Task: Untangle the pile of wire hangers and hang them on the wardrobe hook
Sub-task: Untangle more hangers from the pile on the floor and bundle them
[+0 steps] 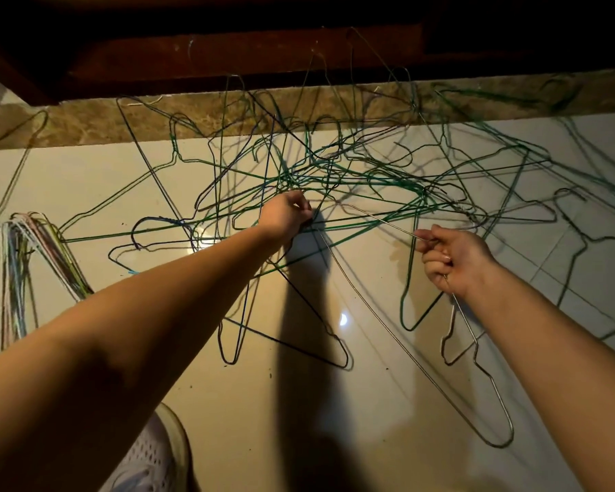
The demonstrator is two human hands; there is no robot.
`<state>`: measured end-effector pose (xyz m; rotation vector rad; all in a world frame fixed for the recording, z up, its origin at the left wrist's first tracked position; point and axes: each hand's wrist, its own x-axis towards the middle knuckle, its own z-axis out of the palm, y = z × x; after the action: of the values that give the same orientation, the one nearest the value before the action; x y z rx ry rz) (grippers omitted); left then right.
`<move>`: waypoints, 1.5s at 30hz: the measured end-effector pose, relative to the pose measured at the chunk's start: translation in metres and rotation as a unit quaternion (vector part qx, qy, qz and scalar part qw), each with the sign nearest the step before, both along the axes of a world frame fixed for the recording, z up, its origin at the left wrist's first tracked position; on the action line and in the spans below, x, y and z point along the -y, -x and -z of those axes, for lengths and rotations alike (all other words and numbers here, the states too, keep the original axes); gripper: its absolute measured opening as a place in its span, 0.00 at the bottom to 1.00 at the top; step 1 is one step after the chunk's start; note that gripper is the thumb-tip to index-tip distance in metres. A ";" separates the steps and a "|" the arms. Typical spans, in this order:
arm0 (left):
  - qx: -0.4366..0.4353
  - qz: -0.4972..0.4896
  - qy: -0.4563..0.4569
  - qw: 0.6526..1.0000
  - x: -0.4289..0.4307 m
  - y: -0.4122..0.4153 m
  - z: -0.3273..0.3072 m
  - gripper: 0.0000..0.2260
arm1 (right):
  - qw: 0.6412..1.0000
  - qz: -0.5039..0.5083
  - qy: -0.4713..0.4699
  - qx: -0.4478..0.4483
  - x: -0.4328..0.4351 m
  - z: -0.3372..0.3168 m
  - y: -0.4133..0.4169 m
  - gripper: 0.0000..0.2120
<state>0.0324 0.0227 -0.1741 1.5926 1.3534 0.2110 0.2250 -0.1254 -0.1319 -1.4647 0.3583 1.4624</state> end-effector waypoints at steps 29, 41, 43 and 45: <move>-0.090 -0.010 -0.148 0.985 0.020 0.012 0.012 0.21 | 1.000 0.027 0.012 -0.011 0.001 -0.008 -0.003 0.17; -0.096 -0.014 -0.130 0.987 0.017 0.015 0.009 0.11 | 0.999 -0.027 0.025 0.021 -0.001 -0.006 0.006 0.16; -0.090 -0.023 -0.115 0.989 0.016 0.015 0.008 0.10 | 0.999 -0.035 0.025 0.031 0.000 -0.006 0.007 0.16; -0.080 -0.033 -0.106 0.991 0.016 0.015 0.008 0.09 | 0.997 -0.045 0.026 0.050 0.003 -0.005 0.007 0.16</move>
<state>0.0172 0.0067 -0.1821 1.7743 1.5510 0.2792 0.2176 -0.1284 -0.1269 -1.6075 0.2751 1.4539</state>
